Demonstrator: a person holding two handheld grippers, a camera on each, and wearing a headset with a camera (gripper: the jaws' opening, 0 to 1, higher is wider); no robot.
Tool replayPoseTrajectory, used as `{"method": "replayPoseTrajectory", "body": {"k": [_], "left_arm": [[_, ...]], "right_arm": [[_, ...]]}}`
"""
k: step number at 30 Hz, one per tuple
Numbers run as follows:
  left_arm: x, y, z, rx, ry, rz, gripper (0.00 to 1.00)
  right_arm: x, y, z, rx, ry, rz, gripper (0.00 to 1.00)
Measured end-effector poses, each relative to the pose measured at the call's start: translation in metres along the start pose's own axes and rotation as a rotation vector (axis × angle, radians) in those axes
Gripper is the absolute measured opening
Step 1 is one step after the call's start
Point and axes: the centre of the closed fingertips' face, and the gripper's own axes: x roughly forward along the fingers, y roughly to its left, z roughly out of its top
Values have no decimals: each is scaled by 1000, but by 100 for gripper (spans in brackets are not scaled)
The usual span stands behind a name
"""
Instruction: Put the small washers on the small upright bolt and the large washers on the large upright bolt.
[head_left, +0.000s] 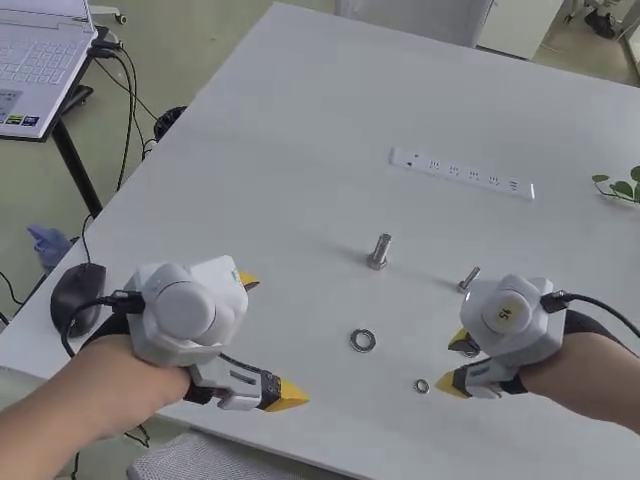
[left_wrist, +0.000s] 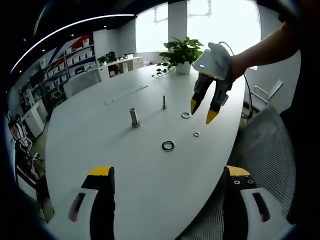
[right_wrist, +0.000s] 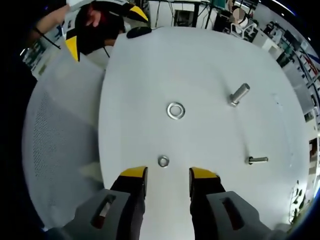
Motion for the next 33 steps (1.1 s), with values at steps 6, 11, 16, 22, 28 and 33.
{"method": "replayPoseTrajectory", "body": {"k": [6, 11, 16, 22, 28, 33], "left_arm": [[-1, -2, 7, 4, -15, -1, 90], [-2, -5, 5, 3, -14, -1, 91], [-4, -9, 3, -12, -11, -4, 92], [-6, -13, -2, 3, 3, -13, 89], [-4, -17, -7, -10, 3, -19, 86], [-2, -19, -11, -8, 9, -23, 86]], "right_arm": [[19, 4, -9, 18, 13, 18, 35], [29, 8, -9, 37, 5, 20, 34], [39, 7, -14, 44, 19, 19, 34], [44, 8, -16, 49, 24, 18, 33], [47, 8, -16, 49, 28, 12, 31], [47, 7, -17, 30, 34, 9, 30]]}}
